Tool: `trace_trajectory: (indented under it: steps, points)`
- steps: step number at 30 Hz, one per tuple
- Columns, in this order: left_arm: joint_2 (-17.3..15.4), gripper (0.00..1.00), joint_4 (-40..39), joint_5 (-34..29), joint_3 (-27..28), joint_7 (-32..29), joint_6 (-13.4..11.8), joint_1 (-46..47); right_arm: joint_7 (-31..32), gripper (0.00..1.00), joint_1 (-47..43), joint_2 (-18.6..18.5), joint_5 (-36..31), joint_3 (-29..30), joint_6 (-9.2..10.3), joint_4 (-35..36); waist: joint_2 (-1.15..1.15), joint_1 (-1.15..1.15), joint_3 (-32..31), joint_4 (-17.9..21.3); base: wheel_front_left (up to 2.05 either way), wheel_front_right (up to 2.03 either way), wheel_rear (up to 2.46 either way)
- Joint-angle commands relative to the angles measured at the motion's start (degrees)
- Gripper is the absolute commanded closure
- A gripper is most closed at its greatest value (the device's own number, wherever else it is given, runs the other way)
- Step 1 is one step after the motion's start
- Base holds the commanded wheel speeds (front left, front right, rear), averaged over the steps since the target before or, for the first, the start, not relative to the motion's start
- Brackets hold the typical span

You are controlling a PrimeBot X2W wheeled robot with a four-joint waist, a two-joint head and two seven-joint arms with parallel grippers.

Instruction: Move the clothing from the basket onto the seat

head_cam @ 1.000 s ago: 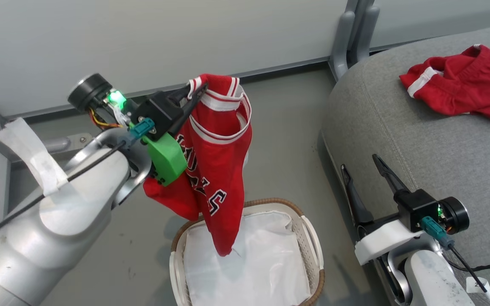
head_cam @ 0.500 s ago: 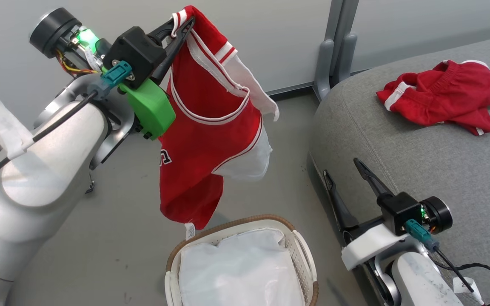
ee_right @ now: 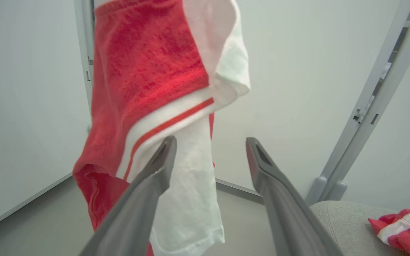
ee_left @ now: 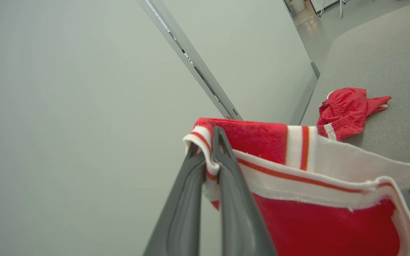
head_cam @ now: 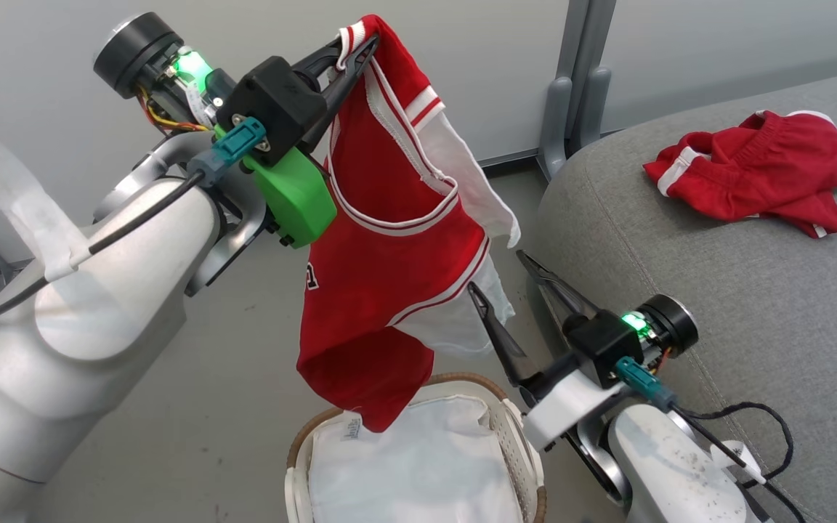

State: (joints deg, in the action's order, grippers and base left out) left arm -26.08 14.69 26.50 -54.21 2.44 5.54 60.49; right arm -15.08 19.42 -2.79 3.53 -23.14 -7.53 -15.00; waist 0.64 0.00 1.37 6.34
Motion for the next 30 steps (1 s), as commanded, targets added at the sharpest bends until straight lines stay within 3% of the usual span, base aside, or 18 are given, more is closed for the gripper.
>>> trace_trajectory:
  steps: [1, 15, 27, 28, 29, 30]
  points:
    - [0.37, 1.0, -0.51, -0.45, -0.19, 0.37, -0.33, 0.46, -0.14, 0.0, 1.56, -0.21, -0.13, -1.19, 0.08, -0.77, -0.64, 0.0, -0.15, -0.21, 0.0, 0.0, 0.0]
    - [2.02, 1.0, -1.67, -0.02, -1.93, 0.71, -0.22, 0.33, -0.13, 0.0, 13.83, -0.17, 1.44, -8.26, 0.08, -7.04, -0.64, 0.0, -0.79, -1.12, 0.0, 0.0, 0.0]
    - [2.87, 1.0, -1.41, 0.73, -3.32, 0.74, 0.27, 0.31, -0.14, 0.0, 19.27, -0.22, 2.76, -12.22, 0.08, -9.38, -0.64, 0.0, -0.66, -1.82, 0.0, 0.0, 0.0]
    - [2.94, 1.0, -1.35, 0.74, -3.37, 0.81, 0.2, 0.31, -0.13, 0.15, 19.64, -0.22, 2.84, -12.43, 0.08, -9.87, -0.64, 0.0, -0.64, -1.87, 0.0, 0.0, 0.0]
    - [3.03, 1.0, -1.28, 0.75, -3.44, 0.82, 0.23, 0.31, -0.13, 0.67, 20.2, -0.21, 3.05, -12.62, 0.08, -10.34, -0.64, 0.0, -0.61, -1.93, 0.0, 0.0, 0.0]
    - [3.08, 1.0, -1.25, 0.89, -3.49, 0.9, 0.25, 0.29, -0.13, 0.82, 20.44, -0.16, 3.25, -12.72, 0.08, -10.68, -0.64, 0.0, -0.58, -1.97, 0.0, 0.0, 0.0]
